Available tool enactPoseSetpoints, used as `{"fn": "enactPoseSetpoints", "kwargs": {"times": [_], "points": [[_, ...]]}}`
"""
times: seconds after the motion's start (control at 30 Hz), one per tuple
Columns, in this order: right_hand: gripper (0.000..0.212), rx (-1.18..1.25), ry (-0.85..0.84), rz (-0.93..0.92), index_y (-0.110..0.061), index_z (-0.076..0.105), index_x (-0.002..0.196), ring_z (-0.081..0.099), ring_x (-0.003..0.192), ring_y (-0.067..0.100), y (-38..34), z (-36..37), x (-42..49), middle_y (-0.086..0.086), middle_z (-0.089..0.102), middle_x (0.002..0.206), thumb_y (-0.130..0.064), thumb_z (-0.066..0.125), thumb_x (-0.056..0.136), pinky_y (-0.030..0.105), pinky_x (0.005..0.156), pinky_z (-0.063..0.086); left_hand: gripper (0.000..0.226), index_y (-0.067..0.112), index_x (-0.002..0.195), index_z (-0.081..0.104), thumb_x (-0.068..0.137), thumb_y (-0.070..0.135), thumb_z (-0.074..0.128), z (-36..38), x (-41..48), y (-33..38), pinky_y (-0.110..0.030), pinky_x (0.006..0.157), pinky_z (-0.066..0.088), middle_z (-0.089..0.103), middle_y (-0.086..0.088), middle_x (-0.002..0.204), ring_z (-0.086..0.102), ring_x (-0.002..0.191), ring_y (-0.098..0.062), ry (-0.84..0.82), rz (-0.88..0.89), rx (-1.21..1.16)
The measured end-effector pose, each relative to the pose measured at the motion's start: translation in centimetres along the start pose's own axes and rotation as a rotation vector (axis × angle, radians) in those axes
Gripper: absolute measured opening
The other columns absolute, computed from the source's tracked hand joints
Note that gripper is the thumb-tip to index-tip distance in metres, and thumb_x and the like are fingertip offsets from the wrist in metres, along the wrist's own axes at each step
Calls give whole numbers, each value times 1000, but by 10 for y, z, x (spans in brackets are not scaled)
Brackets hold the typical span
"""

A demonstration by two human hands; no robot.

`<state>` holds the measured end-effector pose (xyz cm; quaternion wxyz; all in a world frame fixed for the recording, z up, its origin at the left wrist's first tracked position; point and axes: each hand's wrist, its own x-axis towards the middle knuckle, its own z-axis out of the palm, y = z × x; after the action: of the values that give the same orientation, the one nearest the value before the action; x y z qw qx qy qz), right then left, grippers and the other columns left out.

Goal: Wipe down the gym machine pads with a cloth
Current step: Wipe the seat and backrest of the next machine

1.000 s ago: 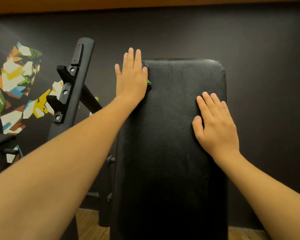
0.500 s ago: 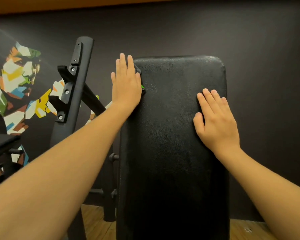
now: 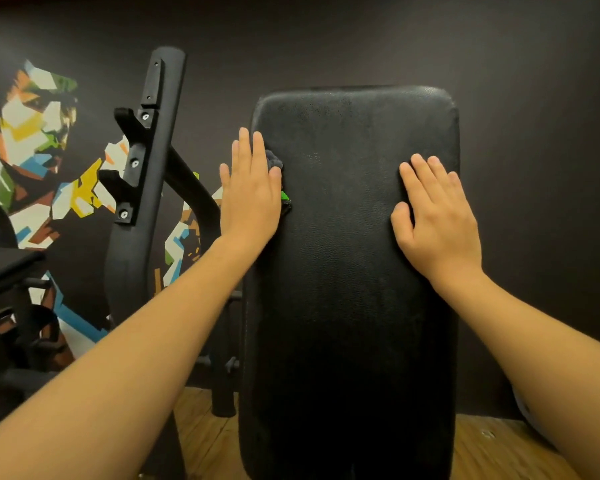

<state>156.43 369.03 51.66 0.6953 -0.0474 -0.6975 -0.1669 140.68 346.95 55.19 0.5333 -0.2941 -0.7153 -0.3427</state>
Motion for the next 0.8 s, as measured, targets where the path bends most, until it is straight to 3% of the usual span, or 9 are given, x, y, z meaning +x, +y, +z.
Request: {"fn": "enactPoseSetpoints", "kwargs": {"times": [0.17, 0.3, 0.53, 0.67, 0.8], "points": [[56, -18, 14, -13, -5, 44, 153, 30, 152, 32, 0, 1, 0, 15, 39, 161, -25, 40, 101, 47, 127, 19, 57, 8, 161, 10, 108, 27, 23, 5, -54, -2, -50, 123, 20, 8, -15, 169, 13, 156, -31, 32, 18, -3], [55, -23, 28, -18, -4, 44, 152, 31, 151, 33, -1, 0, -1, 16, 41, 160, -25, 40, 101, 48, 126, 21, 58, 15, 162, 10, 108, 30, 25, 6, -121, -8, -47, 124, 15, 6, -9, 170, 9, 157, -25, -59, 8, -42], [55, -20, 19, -12, -5, 43, 153, 30, 152, 32, 0, 0, 0, 15, 39, 161, -25, 39, 102, 47, 126, 19, 58, 11, 162, 13, 109, 31, 23, 2, -83, -11, -45, 124, 15, 3, -10, 171, 7, 157, -27, -57, 77, -8], [56, -23, 3, -8, -6, 42, 154, 28, 153, 31, -1, -1, -1, 15, 38, 162, -25, 39, 102, 45, 127, 16, 57, 12, 162, 12, 110, 27, 29, 11, -108, -8, -50, 124, 24, 5, -8, 170, 10, 157, -26, -24, 9, -68], [56, -21, 1, -8, -6, 42, 154, 28, 153, 31, -1, 0, -1, 14, 38, 162, -26, 38, 102, 45, 127, 15, 57, 21, 160, 8, 109, 27, 32, 15, -154, -10, -48, 125, 20, 5, -6, 171, 6, 157, -24, -60, 7, -92]]}}
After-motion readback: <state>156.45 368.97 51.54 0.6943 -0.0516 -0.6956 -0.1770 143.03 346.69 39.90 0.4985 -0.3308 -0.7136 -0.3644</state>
